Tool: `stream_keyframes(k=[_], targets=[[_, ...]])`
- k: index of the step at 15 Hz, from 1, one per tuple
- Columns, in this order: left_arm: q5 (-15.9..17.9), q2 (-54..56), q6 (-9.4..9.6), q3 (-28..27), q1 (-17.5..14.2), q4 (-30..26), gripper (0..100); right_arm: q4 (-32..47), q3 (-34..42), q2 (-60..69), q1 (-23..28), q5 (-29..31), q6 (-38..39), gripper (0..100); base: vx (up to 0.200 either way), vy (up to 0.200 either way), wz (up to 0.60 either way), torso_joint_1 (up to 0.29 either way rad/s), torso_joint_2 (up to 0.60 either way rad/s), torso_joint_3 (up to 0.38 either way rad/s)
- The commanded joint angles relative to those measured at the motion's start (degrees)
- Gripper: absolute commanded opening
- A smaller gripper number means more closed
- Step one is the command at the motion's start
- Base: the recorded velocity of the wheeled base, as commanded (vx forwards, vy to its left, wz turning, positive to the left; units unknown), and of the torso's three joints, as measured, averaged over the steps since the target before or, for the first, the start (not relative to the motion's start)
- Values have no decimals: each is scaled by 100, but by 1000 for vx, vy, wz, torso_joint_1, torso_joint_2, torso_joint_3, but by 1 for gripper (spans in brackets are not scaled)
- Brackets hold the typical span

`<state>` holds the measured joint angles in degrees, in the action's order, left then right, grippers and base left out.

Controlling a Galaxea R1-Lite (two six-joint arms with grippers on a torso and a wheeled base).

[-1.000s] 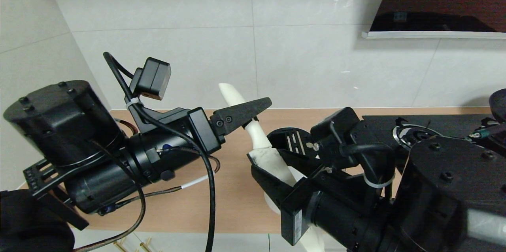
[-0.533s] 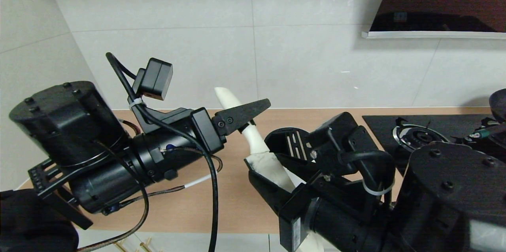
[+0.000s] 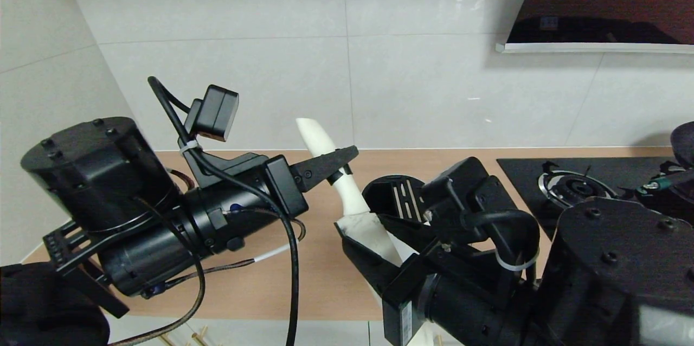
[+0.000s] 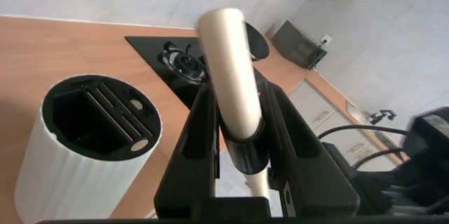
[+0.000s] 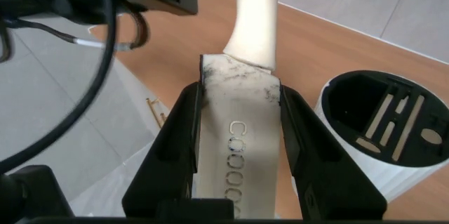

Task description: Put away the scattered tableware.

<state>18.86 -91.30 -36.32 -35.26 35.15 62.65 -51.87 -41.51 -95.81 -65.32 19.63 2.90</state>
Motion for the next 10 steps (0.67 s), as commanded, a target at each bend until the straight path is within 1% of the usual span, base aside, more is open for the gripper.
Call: stream_keyframes(k=[1,6,7,10], targets=[[4,-11,-7,-16,1,-7,0,-16,-6,-8,1,6,0,0,0,0,0,0,0,0],[4,-2,-7,-16,1,63,0,-16,-33,1,10,103,0,0,0,0,0,0,0,0],[4,6,-7,-16,1,63,0,-16,-33,1,10,120,0,100,0,0,0,0,0,0],[-5,121,-7,-25,1,72,0,-16,-6,27,10,120,0,100,0,0,0,0,0,0]])
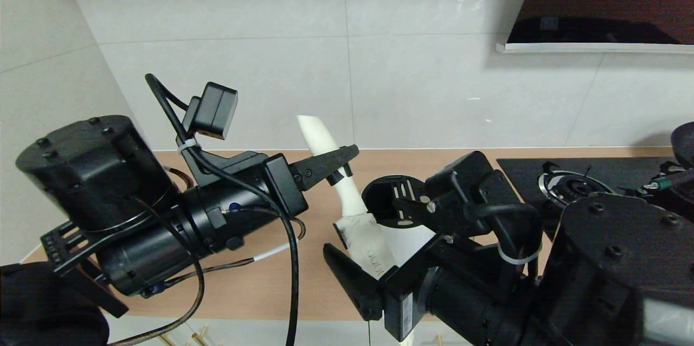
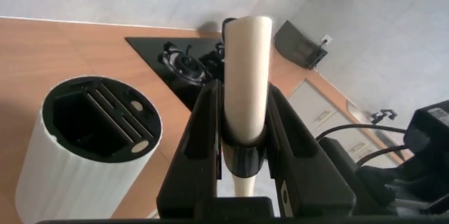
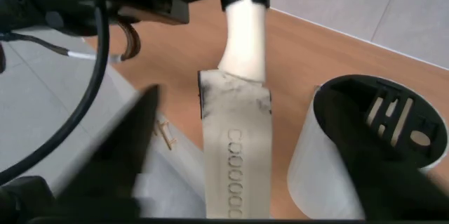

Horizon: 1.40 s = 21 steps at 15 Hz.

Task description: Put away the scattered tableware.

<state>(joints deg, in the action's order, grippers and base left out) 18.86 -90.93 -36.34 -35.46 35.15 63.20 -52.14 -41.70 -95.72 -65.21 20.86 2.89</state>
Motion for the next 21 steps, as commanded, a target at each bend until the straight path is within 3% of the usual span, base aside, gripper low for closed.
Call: stream_keyframes(k=[1,3,5,9,10,13,14,16,21], targets=[[4,190,-5,-5,1,17,0,11,13,97,-1,-3,1,100,0,0,0,0,0,0],[4,295,30,-13,1,26,0,2,22,379,122,-3,-25,100,0,0,0,0,0,0],[4,383,241,-57,-8,26,0,20,4,704,456,-3,-69,100,0,0,0,0,0,0],[48,172,1366,-945,-96,167,0,64,-66,1205,1423,-47,-183,100,0,0,0,0,0,0],[56,67,1613,-1024,-122,325,0,90,-57,1240,1502,-47,-192,100,0,0,0,0,0,0],[171,-557,2667,-963,-157,1107,0,231,-66,1293,1660,-56,-227,100,0,0,0,0,0,0],[180,-804,2825,-901,-157,1555,0,239,-66,1275,1678,-56,-289,100,0,0,0,0,0,0],[188,-1199,2869,-919,-157,2171,0,239,-40,1240,1669,-56,-298,100,0,0,0,0,0,0],[188,-1366,3168,-892,-280,2452,0,239,-31,1214,1669,-56,-306,100,0,0,0,0,0,0]])
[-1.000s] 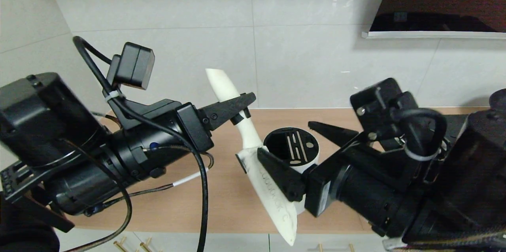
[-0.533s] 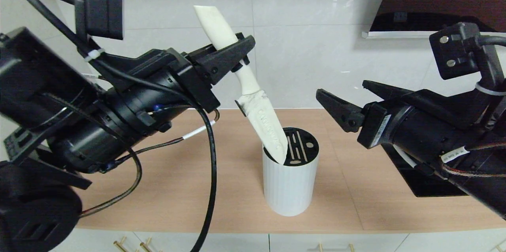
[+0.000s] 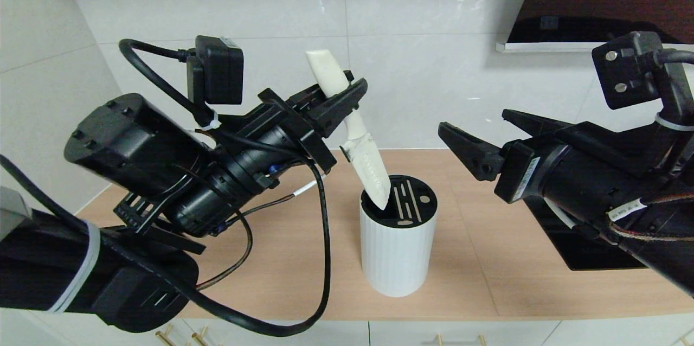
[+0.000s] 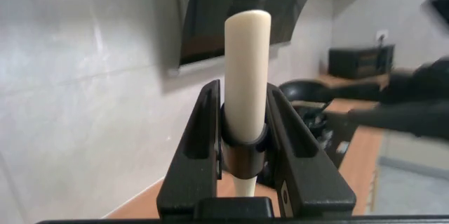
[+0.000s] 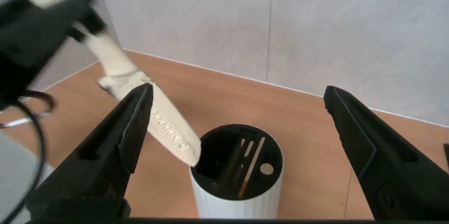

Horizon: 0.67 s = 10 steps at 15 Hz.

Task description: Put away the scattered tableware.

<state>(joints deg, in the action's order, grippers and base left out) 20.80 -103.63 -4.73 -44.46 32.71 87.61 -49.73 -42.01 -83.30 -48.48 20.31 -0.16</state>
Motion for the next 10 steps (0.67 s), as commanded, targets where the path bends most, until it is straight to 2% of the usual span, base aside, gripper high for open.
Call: stream_keyframes(k=[1,4,10], targets=[[3,-122,60,16,-98,10,0,-2,8,-37,-3,-1,-2,100,0,0,0,0,0,0],[3,-377,201,34,-168,10,0,-2,8,-81,-3,8,-2,100,0,0,0,0,0,0],[-14,-562,192,-19,-159,36,0,-2,8,-81,-3,8,-2,100,0,0,0,0,0,0]])
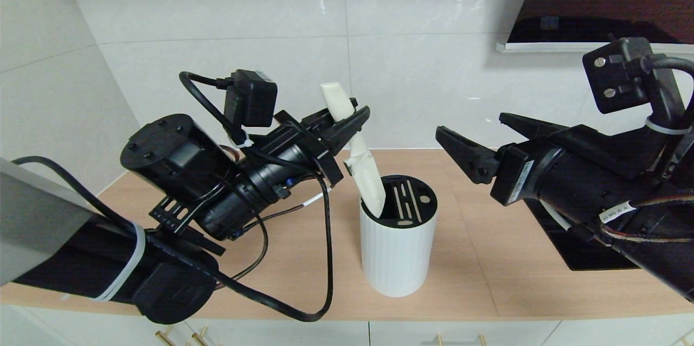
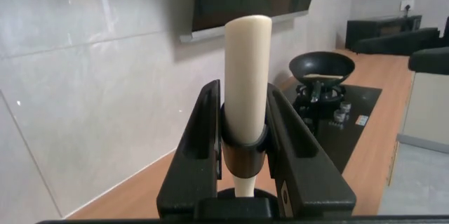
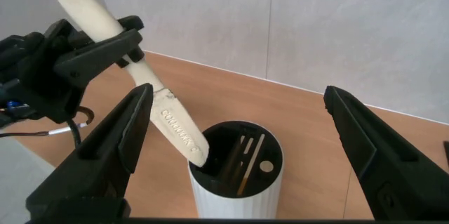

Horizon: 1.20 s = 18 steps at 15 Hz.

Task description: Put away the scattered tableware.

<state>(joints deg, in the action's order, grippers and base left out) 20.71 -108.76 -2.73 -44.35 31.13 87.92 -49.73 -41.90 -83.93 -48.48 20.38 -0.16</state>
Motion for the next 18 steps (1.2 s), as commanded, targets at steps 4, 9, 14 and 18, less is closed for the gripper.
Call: stream_keyframes(k=[4,9,14,18], targets=[[-15,-268,-17,-65,7,155,0,-2,-2,-18,-3,1,-2,100,0,0,0,0,0,0],[-41,-646,-35,-171,68,208,0,-2,6,-27,-3,1,-2,100,0,0,0,0,0,0],[-85,-1042,-35,-171,235,208,0,-2,6,-62,-3,10,-2,100,0,0,0,0,0,0],[-102,-1235,-35,-162,262,208,0,-2,24,-88,-3,10,-11,100,0,0,0,0,0,0]])
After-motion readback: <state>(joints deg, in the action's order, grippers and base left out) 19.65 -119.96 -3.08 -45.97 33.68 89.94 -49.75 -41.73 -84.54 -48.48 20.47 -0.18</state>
